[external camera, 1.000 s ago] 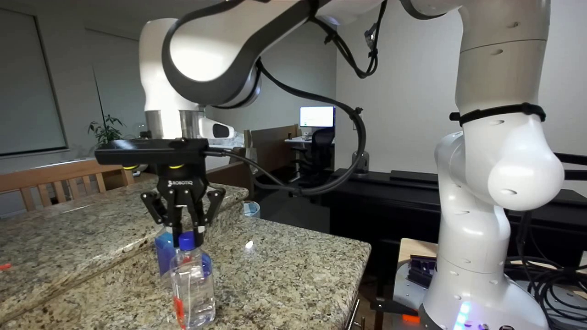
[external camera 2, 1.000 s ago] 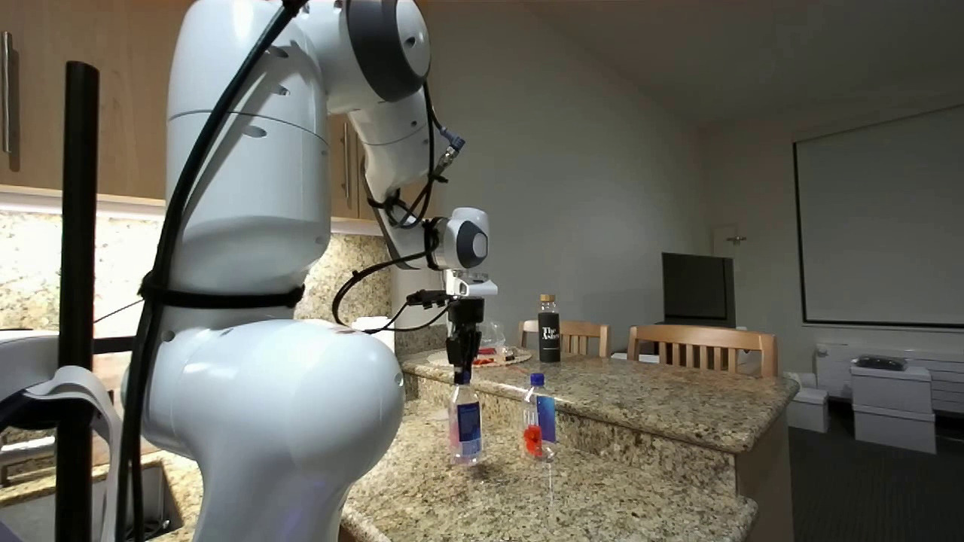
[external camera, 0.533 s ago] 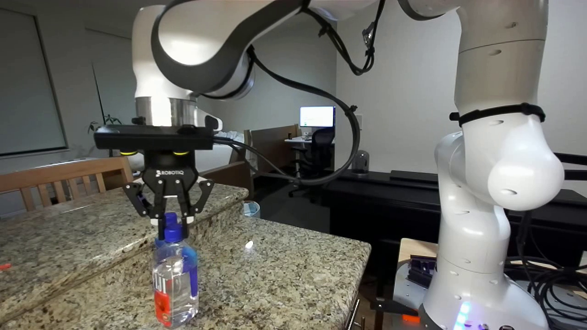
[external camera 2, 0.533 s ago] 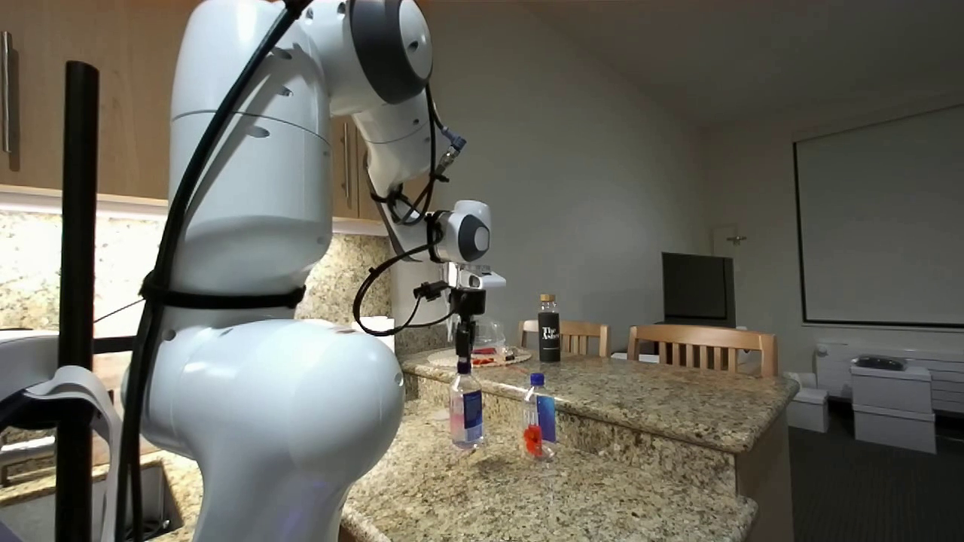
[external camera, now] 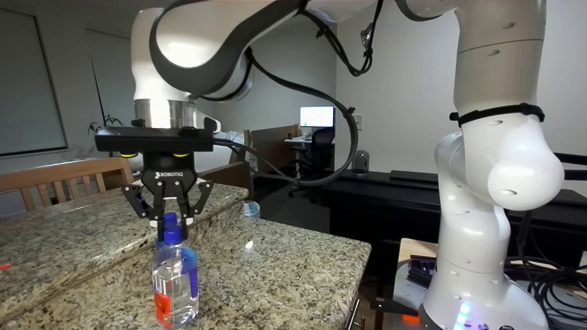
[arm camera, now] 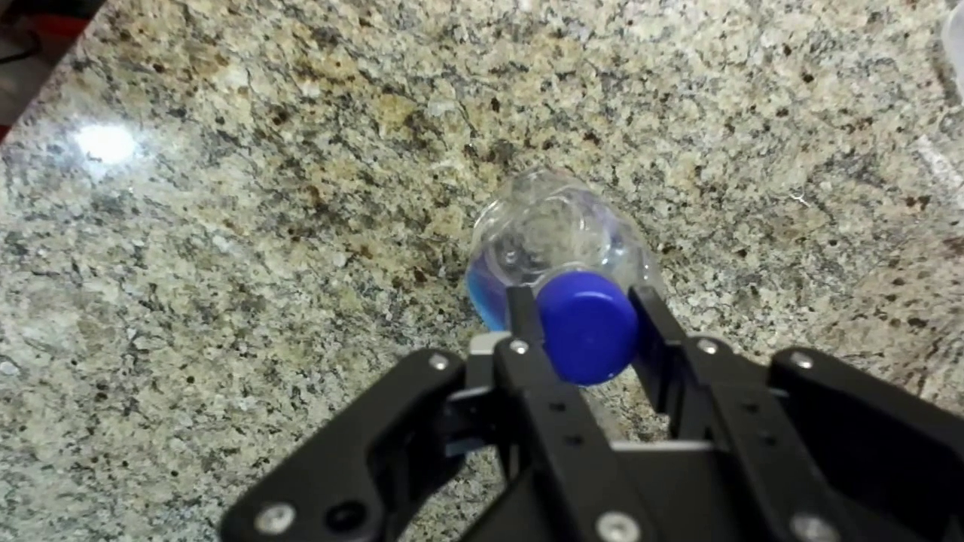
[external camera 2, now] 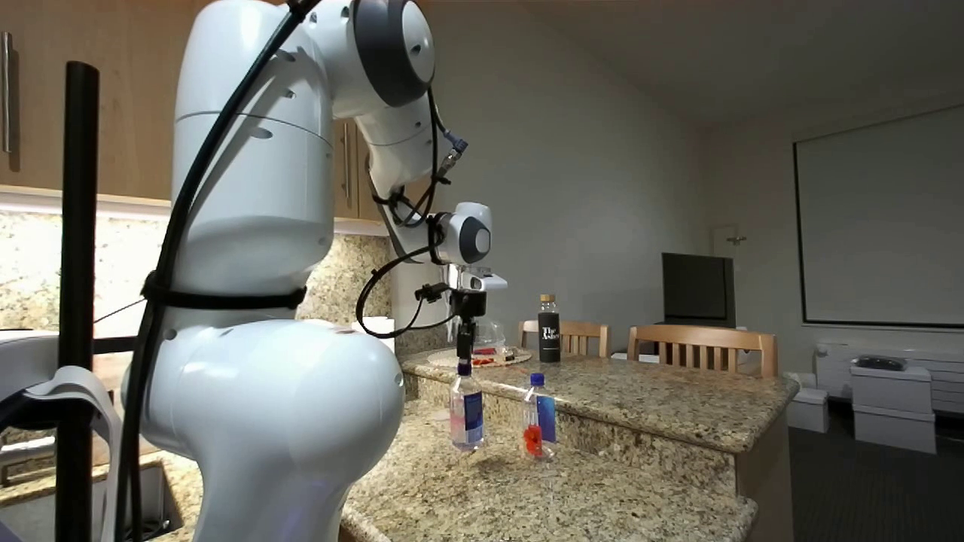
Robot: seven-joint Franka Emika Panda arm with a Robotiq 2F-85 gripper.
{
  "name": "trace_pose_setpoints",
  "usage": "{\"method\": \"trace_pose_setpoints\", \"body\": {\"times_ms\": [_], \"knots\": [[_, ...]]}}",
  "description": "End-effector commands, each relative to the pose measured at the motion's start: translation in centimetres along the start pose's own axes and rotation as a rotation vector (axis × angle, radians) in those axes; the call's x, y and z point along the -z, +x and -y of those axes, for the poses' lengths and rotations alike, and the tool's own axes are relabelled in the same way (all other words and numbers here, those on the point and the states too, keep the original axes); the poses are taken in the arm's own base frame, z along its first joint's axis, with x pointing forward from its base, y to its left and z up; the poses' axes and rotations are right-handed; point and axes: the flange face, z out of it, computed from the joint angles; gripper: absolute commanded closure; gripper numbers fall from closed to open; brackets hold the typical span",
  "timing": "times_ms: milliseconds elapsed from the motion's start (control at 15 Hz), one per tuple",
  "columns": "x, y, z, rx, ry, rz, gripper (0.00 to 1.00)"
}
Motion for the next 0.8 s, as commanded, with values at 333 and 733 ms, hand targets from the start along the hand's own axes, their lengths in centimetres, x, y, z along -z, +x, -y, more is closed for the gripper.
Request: {"method": "trace_pose_setpoints", "body": {"times_ms": [333, 733], "knots": [[0.2, 2.2, 1.6, 0.311, -0.023, 0.022, 0.92], [0.7, 6.6, 3.2, 0.570, -0.077, 0.017, 0.92]]}}
